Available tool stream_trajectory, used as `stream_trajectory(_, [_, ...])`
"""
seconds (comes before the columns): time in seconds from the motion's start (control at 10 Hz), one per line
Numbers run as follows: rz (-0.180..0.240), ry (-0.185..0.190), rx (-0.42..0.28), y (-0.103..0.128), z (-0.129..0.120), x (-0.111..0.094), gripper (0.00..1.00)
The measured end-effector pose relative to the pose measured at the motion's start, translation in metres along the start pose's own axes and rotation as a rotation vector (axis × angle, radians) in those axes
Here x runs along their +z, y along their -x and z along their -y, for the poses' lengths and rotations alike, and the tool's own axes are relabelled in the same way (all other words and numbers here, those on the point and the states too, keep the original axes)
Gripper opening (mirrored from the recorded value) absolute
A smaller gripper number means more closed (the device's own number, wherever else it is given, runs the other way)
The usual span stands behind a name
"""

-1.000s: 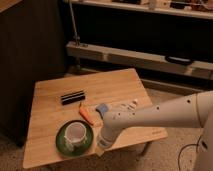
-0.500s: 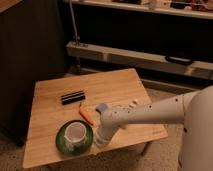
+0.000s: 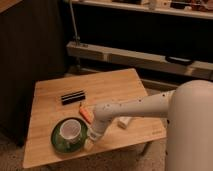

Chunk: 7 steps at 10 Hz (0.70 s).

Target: Push the ceramic bowl across the table

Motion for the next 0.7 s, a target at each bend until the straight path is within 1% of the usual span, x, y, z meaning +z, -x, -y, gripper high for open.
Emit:
stream_trajectory(0.5, [-0.019,0.029,-0.054,0.036,0.009,0.001,0.00])
stream_trajectory(0.7, [-0.025,0.044,-0.076,0.050,0.010,0.004,0.00])
